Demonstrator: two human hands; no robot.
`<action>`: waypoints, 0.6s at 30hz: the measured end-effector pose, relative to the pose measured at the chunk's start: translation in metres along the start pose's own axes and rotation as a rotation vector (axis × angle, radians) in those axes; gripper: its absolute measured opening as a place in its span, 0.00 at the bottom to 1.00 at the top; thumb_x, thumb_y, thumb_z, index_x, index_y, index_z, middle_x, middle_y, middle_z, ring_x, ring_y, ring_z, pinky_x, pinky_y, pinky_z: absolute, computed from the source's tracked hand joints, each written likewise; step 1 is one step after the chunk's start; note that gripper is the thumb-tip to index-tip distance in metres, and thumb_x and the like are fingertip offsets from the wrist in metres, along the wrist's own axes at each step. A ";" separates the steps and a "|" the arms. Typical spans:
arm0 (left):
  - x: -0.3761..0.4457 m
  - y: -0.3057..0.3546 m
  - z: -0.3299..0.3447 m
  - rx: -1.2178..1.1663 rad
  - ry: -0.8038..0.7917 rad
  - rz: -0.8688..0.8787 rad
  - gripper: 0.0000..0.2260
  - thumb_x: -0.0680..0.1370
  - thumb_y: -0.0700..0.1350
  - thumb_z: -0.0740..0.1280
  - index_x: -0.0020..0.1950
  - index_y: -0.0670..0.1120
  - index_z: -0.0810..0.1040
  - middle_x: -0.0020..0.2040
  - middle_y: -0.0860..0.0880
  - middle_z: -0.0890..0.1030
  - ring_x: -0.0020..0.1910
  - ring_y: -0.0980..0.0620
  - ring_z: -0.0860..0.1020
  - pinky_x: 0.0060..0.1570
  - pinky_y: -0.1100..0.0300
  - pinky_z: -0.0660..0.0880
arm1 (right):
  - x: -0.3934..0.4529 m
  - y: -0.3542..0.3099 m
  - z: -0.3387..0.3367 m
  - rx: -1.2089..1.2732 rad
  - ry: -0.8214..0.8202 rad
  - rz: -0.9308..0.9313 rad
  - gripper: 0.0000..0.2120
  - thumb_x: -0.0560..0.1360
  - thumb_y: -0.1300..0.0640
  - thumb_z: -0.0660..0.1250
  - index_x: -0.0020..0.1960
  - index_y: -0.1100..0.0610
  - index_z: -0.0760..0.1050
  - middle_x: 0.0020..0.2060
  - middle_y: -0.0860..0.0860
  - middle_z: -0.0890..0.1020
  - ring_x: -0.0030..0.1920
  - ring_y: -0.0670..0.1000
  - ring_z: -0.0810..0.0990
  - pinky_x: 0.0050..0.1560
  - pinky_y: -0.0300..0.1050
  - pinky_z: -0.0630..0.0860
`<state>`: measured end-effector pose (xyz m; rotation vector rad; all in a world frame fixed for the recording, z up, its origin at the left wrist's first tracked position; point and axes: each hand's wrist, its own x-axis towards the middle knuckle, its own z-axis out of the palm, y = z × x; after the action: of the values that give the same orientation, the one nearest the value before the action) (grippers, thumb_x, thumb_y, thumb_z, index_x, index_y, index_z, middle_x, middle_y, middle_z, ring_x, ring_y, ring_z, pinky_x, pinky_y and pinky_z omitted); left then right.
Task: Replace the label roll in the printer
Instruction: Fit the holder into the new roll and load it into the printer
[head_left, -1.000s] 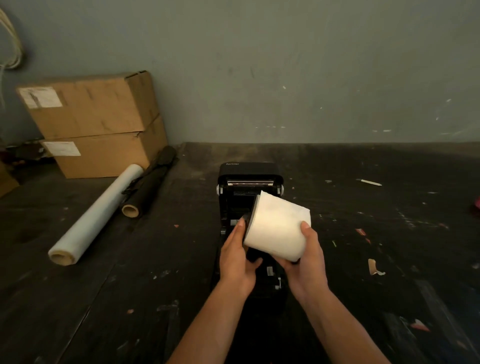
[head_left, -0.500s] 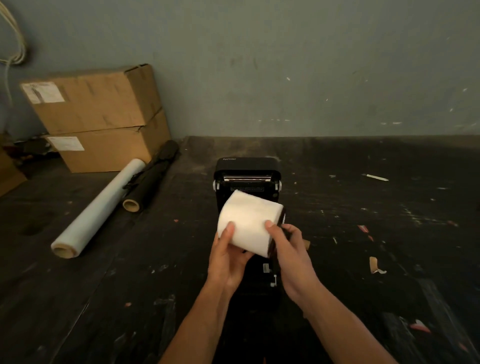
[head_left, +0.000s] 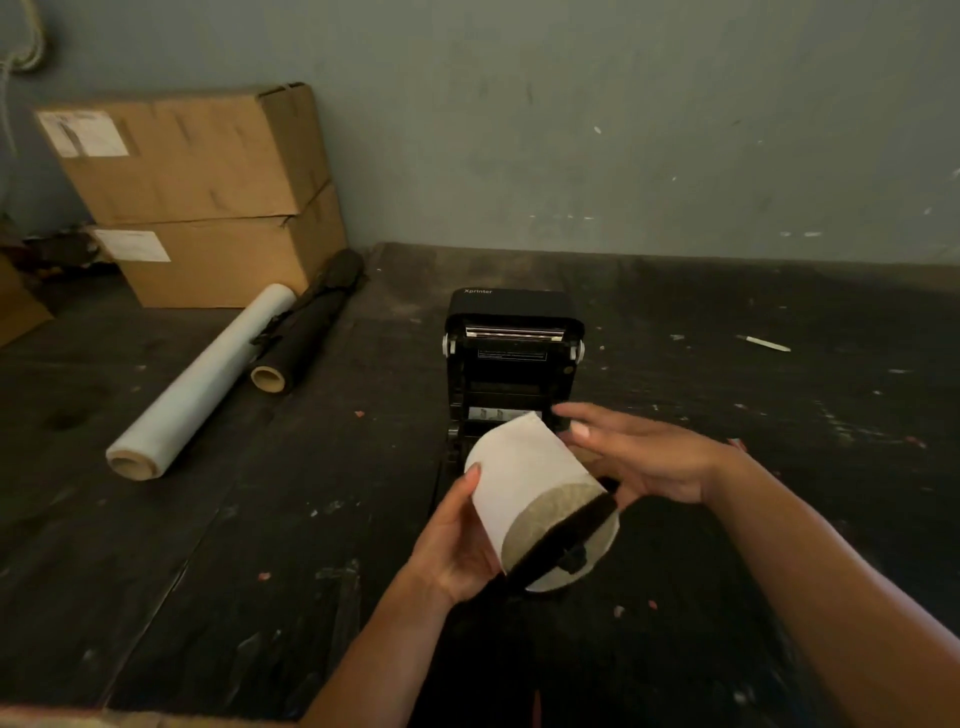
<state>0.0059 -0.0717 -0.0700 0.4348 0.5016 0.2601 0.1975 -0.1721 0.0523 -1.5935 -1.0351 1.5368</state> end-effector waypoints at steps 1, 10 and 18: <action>0.000 0.000 0.001 0.037 -0.010 -0.025 0.43 0.56 0.54 0.83 0.69 0.49 0.74 0.68 0.35 0.73 0.67 0.33 0.71 0.67 0.35 0.64 | 0.003 0.001 -0.001 -0.036 -0.066 0.011 0.46 0.61 0.37 0.73 0.73 0.43 0.55 0.69 0.48 0.66 0.63 0.54 0.71 0.54 0.63 0.76; 0.005 0.014 0.000 0.143 -0.102 -0.137 0.42 0.59 0.60 0.80 0.69 0.47 0.74 0.71 0.34 0.68 0.68 0.34 0.68 0.69 0.38 0.63 | 0.008 0.011 -0.004 -0.225 -0.195 0.003 0.57 0.56 0.50 0.80 0.74 0.38 0.47 0.72 0.47 0.62 0.65 0.54 0.73 0.57 0.67 0.73; 0.013 0.049 0.018 0.340 0.031 -0.183 0.39 0.58 0.66 0.78 0.64 0.48 0.79 0.65 0.37 0.77 0.65 0.37 0.75 0.66 0.40 0.70 | 0.015 0.026 0.004 -0.087 0.025 -0.141 0.47 0.58 0.48 0.77 0.71 0.42 0.57 0.65 0.50 0.71 0.62 0.54 0.75 0.49 0.56 0.80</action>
<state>0.0199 -0.0303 -0.0383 0.7116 0.6145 0.0032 0.1957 -0.1707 0.0228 -1.5583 -1.1885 1.3910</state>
